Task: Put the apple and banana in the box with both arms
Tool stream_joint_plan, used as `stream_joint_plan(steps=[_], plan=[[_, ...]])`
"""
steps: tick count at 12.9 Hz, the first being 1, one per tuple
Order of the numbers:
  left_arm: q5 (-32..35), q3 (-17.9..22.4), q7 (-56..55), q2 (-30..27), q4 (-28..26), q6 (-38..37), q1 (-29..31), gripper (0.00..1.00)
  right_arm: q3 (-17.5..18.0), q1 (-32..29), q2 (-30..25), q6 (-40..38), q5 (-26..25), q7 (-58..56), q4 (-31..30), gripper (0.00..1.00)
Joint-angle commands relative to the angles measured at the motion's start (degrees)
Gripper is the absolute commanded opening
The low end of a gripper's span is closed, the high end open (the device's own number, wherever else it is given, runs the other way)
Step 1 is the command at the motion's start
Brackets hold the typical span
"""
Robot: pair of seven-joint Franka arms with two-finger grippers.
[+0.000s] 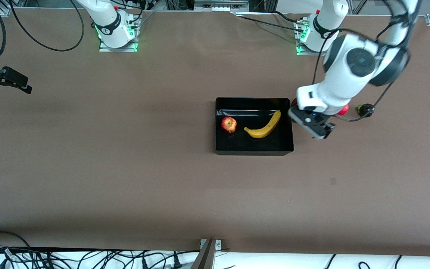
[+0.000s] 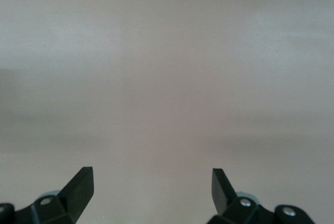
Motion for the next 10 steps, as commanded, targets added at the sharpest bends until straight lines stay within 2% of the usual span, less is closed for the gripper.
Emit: stream_joint_plan(steps=[1,3,6,10], plan=[[0.5,0.1,-2.4,-2.8,5.1,-11.5,4.5,1.0,0.6,-0.7,-0.4,-0.4,0.2,0.6,-0.2,1.0],[0.5,1.0,-4.8,-3.9,8.8,-19.0,7.1,1.0,0.6,-0.7,-0.4,-0.4,0.2,0.6,-0.2,1.0],[0.4,4.7,-10.1,-4.0,13.9,-29.1,7.6,1.0,0.6,-0.7,-0.4,-0.4,0.2,0.6,-0.2,1.0],[-0.5,6.1,-13.9,-4.7,16.4,-31.6,8.1,1.0,0.6,-0.7,-0.4,-0.4,0.2,0.6,-0.2,1.0]])
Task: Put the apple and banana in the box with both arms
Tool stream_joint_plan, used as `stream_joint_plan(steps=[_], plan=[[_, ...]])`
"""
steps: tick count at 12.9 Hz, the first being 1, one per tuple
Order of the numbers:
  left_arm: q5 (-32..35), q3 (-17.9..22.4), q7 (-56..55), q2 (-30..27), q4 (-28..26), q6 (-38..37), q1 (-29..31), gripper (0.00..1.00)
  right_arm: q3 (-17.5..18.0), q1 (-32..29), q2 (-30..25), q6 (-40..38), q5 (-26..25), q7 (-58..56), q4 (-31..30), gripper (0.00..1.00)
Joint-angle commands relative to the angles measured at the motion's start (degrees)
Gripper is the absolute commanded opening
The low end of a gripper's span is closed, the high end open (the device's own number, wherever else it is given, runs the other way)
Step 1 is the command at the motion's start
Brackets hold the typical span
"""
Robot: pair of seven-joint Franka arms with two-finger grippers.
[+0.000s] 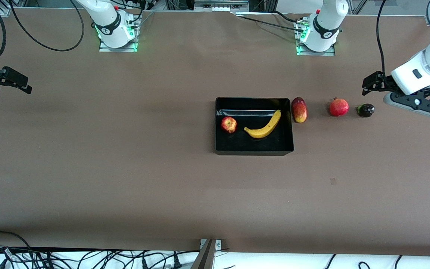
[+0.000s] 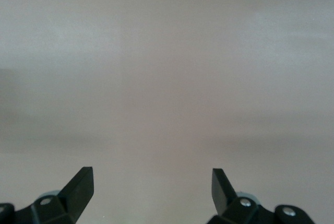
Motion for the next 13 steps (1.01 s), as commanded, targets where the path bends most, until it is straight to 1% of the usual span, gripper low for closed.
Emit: stream_joint_plan(steps=[1,5,7,13], plan=[[-1.1,0.1,-2.1,-0.1,1.8,-1.7,0.4,1.0,0.6,-0.7,-0.4,-0.4,0.2,0.6,-0.2,1.0],[-1.2,0.1,-4.1,-0.1,1.7,-1.7,0.4,1.0,0.6,-0.7,-0.4,-0.4,0.2,0.6,-0.2,1.0],[-1.2,0.1,-4.1,-0.1,1.8,-1.7,1.4,1.0,0.6,-0.7,-0.4,-0.4,0.2,0.6,-0.2,1.0],[-1.2,-0.1,-4.2,-0.1,1.8,-1.7,1.5,1.0,0.6,-0.7,-0.4,-0.4,0.2,0.6,-0.2,1.0]])
